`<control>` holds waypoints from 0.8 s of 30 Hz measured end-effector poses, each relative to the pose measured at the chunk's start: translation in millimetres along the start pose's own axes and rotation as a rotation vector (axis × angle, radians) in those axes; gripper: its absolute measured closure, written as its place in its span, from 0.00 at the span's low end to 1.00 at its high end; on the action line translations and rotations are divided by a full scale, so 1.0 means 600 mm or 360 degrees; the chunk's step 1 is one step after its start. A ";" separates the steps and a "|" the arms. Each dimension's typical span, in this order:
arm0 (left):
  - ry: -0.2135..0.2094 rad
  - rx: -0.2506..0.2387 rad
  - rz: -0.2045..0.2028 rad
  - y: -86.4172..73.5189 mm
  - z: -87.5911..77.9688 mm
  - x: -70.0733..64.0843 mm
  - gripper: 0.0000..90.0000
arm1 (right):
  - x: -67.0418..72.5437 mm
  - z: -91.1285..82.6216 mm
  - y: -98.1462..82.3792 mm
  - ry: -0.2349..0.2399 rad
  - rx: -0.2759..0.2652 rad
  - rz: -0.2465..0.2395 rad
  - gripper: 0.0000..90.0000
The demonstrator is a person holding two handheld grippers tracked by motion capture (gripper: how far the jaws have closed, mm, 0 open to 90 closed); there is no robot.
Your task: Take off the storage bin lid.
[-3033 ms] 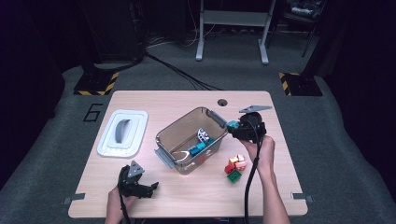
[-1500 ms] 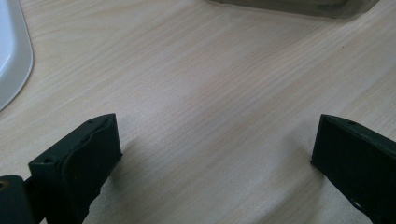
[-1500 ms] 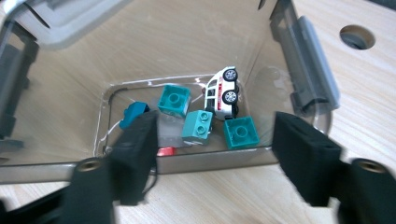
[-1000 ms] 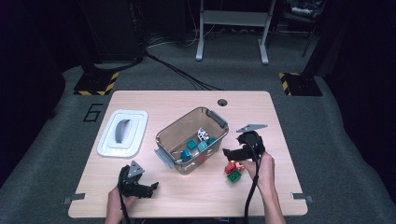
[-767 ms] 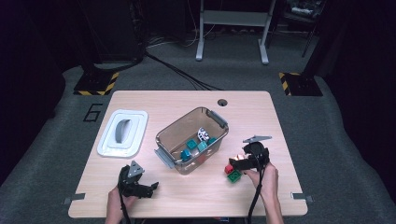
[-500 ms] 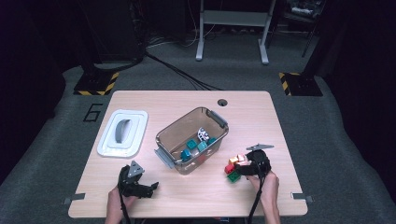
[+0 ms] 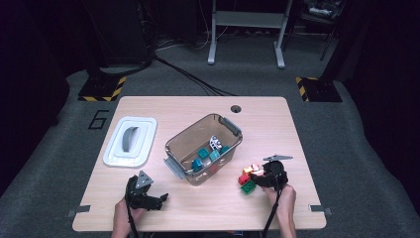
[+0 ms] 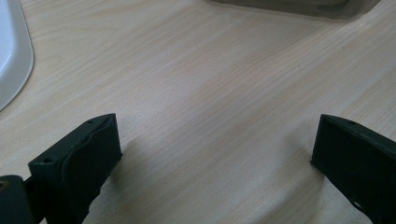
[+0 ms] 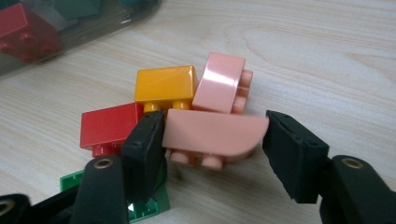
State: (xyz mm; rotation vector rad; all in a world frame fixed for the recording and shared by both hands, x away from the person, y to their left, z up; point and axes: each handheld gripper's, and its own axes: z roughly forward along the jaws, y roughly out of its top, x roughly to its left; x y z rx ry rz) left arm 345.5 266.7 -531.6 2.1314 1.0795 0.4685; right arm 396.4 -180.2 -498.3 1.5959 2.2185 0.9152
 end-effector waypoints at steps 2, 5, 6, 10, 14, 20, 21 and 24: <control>0.0000 0.0000 0.0000 0.000 0.000 0.000 0.01 | 0.000 0.001 -0.002 -0.0026 0.0008 0.0003 0.47; 0.0000 0.0000 0.0000 0.000 0.000 0.000 0.01 | -0.004 0.002 -0.004 -0.0033 0.0004 -0.0005 0.49; 0.0000 0.0000 0.0000 0.000 0.000 0.000 0.01 | -0.004 0.001 -0.005 -0.0031 -0.0001 -0.0001 0.49; 0.0000 0.0000 0.0000 0.000 0.000 0.000 0.01 | -0.008 0.003 -0.001 -0.0026 0.0020 -0.0018 0.37; 0.0000 0.0000 -0.0001 0.000 0.000 0.000 0.01 | -0.009 0.006 0.009 -0.0057 0.0018 -0.0076 0.25; 0.0000 0.0000 0.0000 0.000 0.000 0.000 0.01 | -0.002 0.011 0.026 -0.0035 0.0041 -0.0187 0.29; 0.0000 0.0000 -0.0001 0.000 0.000 0.000 0.01 | -0.001 0.013 0.027 -0.0023 0.0058 -0.0209 0.31; 0.0000 0.0000 0.0000 0.000 0.000 0.000 0.01 | 0.000 0.019 0.027 -0.0018 0.0089 -0.0207 0.37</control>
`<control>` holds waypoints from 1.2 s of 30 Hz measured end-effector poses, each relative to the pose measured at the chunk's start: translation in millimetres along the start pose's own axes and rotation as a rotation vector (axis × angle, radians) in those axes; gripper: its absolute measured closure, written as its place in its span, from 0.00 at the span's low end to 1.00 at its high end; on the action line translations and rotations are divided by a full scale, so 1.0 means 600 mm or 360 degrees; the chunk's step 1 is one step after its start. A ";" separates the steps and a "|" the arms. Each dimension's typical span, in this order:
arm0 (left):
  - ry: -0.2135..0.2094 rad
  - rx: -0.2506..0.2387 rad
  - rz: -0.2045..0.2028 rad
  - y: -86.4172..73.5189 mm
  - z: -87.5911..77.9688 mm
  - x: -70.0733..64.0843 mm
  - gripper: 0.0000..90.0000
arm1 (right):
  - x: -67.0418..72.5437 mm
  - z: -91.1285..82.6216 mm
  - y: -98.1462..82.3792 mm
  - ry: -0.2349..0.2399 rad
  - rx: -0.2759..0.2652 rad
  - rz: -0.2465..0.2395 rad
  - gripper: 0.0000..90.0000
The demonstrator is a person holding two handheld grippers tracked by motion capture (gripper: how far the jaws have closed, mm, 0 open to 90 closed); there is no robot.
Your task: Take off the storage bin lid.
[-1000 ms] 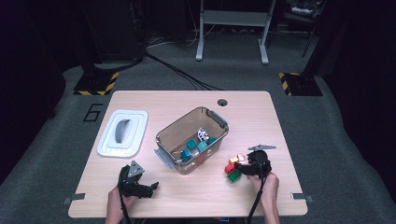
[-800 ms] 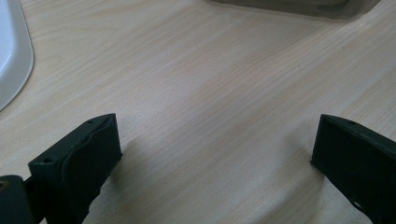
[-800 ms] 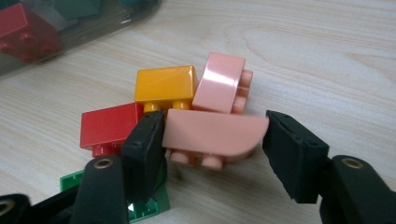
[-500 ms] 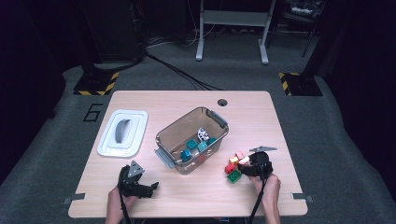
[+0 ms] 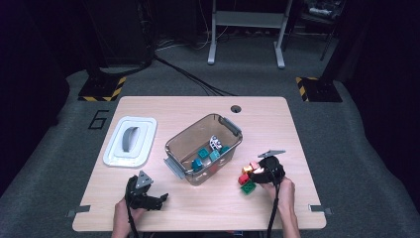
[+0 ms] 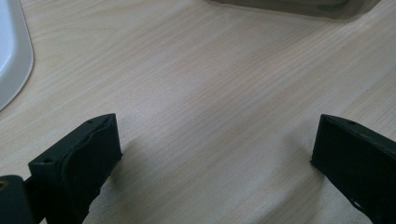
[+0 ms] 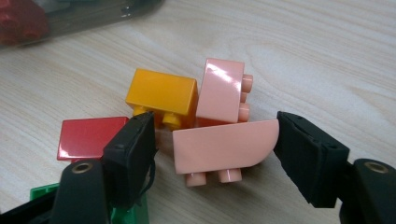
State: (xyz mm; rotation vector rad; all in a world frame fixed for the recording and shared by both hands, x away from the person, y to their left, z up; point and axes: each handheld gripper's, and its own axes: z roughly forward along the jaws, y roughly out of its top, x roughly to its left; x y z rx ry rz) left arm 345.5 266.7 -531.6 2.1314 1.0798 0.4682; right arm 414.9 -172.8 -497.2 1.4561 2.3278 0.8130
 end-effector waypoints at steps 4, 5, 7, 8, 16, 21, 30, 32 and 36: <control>0.0000 -0.0001 0.0000 0.000 0.000 0.000 0.01 | -0.002 -0.001 -0.002 -0.0006 -0.0015 -0.0005 0.47; 0.0000 -0.0002 0.0001 0.000 0.000 0.000 0.01 | -0.002 -0.002 -0.002 -0.0006 -0.0017 -0.0004 0.47; 0.0000 -0.0001 0.0001 0.000 0.000 0.000 0.01 | -0.001 -0.004 -0.003 -0.0004 -0.0010 0.0005 0.48; 0.0000 -0.0002 0.0001 0.000 0.000 0.000 0.01 | -0.002 -0.005 -0.003 -0.0001 -0.0015 -0.0008 0.48; 0.0001 -0.0002 0.0002 0.000 0.000 0.000 0.01 | -0.004 -0.011 -0.006 -0.0024 -0.0044 0.0002 0.48; 0.0001 -0.0002 0.0001 0.000 0.000 0.000 0.01 | -0.003 -0.013 -0.006 -0.0017 -0.0055 -0.0006 0.48; 0.0001 -0.0002 0.0001 0.000 0.000 0.000 0.01 | -0.005 -0.036 0.002 0.0015 -0.0104 0.0041 0.48; 0.0001 -0.0002 0.0002 0.000 0.000 0.000 0.01 | -0.007 -0.044 0.006 0.0025 -0.0126 0.0036 0.49; 0.0001 -0.0002 0.0001 0.000 0.000 0.000 0.01 | -0.005 -0.057 0.015 0.0028 -0.0145 0.0041 0.49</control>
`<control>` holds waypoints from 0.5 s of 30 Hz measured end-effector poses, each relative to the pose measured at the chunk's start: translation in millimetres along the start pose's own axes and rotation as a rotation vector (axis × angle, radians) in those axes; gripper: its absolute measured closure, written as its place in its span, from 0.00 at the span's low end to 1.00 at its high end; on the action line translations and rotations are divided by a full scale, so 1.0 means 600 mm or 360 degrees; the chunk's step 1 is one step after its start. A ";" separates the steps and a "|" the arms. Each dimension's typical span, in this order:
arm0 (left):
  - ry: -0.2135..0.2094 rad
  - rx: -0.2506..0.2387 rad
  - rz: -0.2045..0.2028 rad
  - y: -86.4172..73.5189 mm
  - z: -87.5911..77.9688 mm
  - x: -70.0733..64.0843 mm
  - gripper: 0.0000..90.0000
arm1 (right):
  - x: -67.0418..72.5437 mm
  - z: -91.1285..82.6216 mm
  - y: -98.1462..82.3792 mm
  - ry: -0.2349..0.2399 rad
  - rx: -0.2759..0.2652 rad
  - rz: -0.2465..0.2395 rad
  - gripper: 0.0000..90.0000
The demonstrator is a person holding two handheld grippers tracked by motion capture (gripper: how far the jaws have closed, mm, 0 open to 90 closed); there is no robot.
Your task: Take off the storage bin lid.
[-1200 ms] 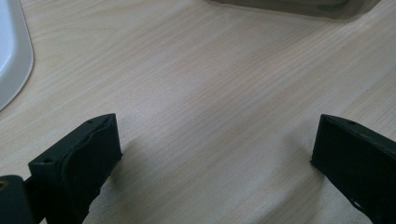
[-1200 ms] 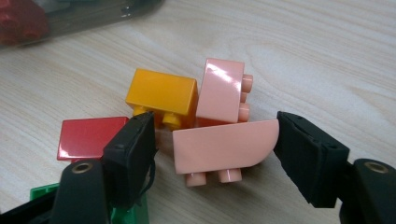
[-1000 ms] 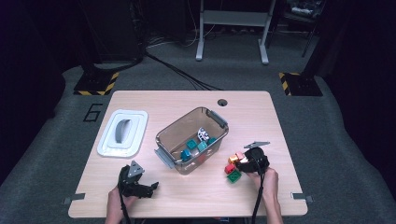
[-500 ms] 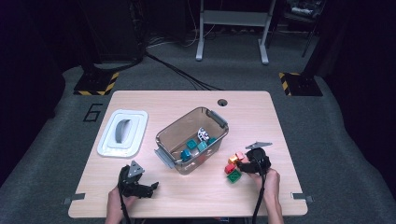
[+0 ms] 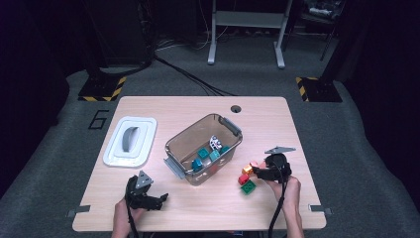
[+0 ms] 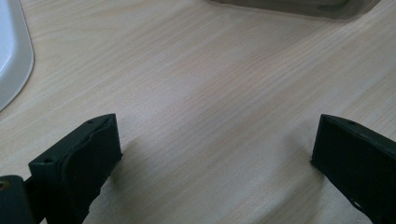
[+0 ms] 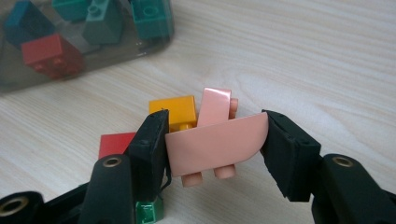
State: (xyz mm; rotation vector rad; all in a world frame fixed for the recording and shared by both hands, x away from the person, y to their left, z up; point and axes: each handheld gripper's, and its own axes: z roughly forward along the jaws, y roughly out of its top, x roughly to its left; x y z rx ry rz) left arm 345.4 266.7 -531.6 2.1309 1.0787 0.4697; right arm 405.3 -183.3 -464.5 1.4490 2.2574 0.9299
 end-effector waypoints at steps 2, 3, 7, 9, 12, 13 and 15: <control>0.0000 0.0000 0.0001 0.000 0.000 0.000 0.01 | 0.000 -0.004 0.005 0.0002 -0.0010 -0.0015 0.49; 0.0000 0.0000 0.0000 0.000 0.000 0.000 0.01 | 0.001 -0.005 0.007 0.0009 -0.0008 -0.0008 0.49; 0.0000 0.0000 0.0000 0.000 0.000 0.000 0.01 | 0.004 -0.011 0.015 0.0025 -0.0024 -0.0009 0.49; 0.0000 0.0000 0.0000 0.000 0.000 0.000 0.01 | 0.004 -0.014 0.020 0.0027 -0.0036 -0.0026 0.49; 0.0000 0.0000 0.0000 0.000 0.000 0.000 0.01 | 0.004 -0.019 0.028 0.0036 -0.0049 -0.0040 0.49; 0.0000 0.0000 0.0001 0.000 0.000 0.000 0.01 | 0.006 -0.021 0.031 0.0040 -0.0051 -0.0016 0.49; 0.0000 -0.0001 0.0000 0.000 0.000 0.000 0.01 | 0.004 -0.024 0.036 0.0044 -0.0065 -0.0051 0.49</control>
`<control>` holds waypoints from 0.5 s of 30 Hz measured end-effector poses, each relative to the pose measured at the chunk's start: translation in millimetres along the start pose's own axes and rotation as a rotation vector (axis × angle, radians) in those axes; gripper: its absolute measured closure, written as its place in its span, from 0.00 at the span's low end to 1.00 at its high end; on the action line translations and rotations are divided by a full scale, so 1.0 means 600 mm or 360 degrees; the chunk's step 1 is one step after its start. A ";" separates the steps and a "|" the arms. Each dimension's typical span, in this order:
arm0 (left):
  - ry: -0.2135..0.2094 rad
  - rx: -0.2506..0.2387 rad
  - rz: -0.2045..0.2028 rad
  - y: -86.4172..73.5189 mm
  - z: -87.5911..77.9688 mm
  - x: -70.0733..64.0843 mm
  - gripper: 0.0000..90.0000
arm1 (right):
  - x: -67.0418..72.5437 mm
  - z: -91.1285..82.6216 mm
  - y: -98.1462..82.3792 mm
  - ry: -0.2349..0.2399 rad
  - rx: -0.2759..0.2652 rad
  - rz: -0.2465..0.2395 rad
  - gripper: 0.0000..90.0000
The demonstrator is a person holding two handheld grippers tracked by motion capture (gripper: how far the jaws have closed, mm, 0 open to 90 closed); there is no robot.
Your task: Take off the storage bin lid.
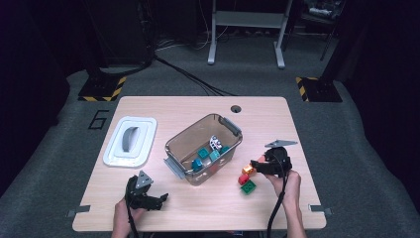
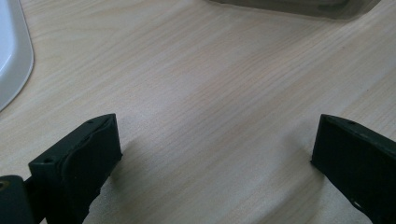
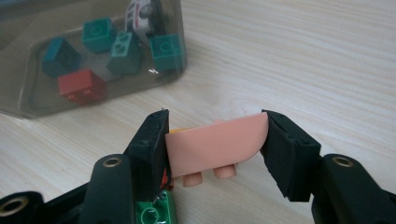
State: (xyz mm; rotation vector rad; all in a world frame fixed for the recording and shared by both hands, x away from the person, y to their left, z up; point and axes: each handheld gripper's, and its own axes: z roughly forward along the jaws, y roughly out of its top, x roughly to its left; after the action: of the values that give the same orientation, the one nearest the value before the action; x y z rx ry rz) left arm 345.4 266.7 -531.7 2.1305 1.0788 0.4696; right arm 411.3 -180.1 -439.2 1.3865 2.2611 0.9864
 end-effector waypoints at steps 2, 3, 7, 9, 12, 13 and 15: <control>0.0000 0.0000 0.0000 0.000 0.000 0.000 0.01 | 0.002 -0.003 0.006 -0.0002 -0.0006 0.0008 0.49; 0.0000 0.0000 0.0000 0.000 0.000 0.000 0.01 | 0.004 -0.005 0.010 -0.0001 -0.0008 0.0040 0.49; 0.0000 0.0000 0.0000 0.000 0.000 0.000 0.01 | 0.004 -0.011 0.022 0.0002 -0.0020 0.0024 0.49; 0.0002 0.0002 0.0011 0.000 0.000 0.001 0.01 | 0.004 -0.013 0.029 0.0009 -0.0039 0.0022 0.49; 0.0002 0.0004 0.0008 0.000 0.000 0.001 0.01 | 0.004 -0.017 0.041 0.0008 -0.0059 -0.0006 0.49; -0.0001 0.0001 -0.0002 0.000 0.000 0.000 0.01 | 0.006 -0.019 0.046 0.0011 -0.0067 0.0001 0.49; 0.0002 0.0004 0.0010 0.000 0.000 0.001 0.01 | 0.007 -0.022 0.054 0.0012 -0.0075 -0.0005 0.49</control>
State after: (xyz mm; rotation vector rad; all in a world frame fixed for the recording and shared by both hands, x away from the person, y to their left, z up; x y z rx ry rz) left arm 345.8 267.1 -531.4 2.1367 1.0738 0.4728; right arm 422.8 -172.4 -407.1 1.3617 2.2297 1.0386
